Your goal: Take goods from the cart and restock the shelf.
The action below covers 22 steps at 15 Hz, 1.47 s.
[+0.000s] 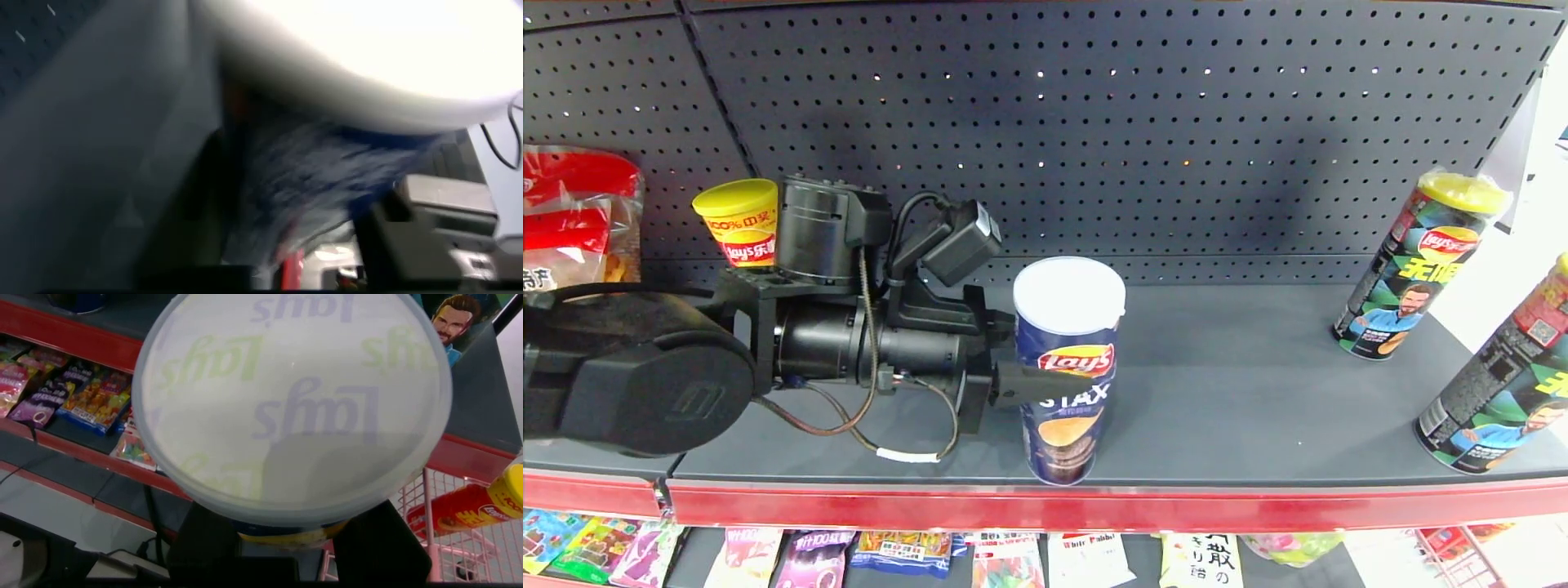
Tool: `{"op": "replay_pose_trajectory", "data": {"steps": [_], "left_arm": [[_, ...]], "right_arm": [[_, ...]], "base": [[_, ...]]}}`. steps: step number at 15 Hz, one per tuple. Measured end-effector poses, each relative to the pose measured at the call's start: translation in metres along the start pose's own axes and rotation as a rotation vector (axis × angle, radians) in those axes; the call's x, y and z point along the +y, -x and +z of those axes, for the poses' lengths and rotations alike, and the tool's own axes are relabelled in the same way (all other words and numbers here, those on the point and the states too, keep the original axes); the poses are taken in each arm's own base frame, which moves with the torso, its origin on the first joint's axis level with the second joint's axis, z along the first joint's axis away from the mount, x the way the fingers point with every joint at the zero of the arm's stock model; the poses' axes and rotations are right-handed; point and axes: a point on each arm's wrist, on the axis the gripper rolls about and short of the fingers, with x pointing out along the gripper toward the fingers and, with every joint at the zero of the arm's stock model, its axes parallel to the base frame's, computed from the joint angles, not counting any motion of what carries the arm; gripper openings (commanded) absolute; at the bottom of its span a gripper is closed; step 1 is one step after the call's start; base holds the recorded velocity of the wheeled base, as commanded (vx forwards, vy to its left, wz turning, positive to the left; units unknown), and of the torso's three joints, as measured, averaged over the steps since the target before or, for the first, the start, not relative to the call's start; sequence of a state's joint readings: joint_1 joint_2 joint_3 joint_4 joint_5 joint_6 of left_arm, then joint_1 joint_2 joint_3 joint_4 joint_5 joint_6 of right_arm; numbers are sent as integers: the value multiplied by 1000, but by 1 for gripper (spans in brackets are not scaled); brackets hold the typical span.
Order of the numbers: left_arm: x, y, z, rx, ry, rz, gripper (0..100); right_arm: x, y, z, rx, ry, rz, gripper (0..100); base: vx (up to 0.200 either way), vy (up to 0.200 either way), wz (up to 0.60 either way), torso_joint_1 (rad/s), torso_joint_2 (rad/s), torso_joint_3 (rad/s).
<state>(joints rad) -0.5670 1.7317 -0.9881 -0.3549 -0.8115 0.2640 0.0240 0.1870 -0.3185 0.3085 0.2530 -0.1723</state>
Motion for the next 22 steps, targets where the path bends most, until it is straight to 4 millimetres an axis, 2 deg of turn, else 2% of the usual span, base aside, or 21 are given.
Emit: {"op": "replay_pose_trajectory", "data": {"steps": [3, 6, 9, 11, 13, 15, 22], "left_arm": [[-7, 5, -5, 12, 27, -2, 100], [-8, 13, -6, 12, 34, 16, 100], [-8, 22, -11, 31, 42, 94, 100], [-12, 33, -18, 47, 60, 133, 100], [-18, 45, -23, 56, 71, 170, 100], [-26, 57, -27, 80, 74, 259, 100], [-68, 86, -50, 114, 102, 314, 100]], "right_arm": [[0, -1, 2, 3, 0, 5, 0], [-3, -3, 20, 3, -1, 53, 0], [-11, -12, 59, 3, 0, 128, 0], [-20, -28, 94, 12, 2, 188, 0], [-29, -55, 132, 25, 7, 269, 0], [-33, -86, 157, 55, 9, 343, 0], [-21, -220, 206, 74, 34, 497, 0]], "base": [[0, 0, 0, 0, 0, 0], [0, 0, 0, 0, 0, 0], [0, 0, 0, 0, 0, 0], [0, 0, 0, 0, 0, 0], [0, 0, 0, 0, 0, 0], [0, 0, 0, 0, 0, 0], [0, 0, 0, 0, 0, 0]]}}
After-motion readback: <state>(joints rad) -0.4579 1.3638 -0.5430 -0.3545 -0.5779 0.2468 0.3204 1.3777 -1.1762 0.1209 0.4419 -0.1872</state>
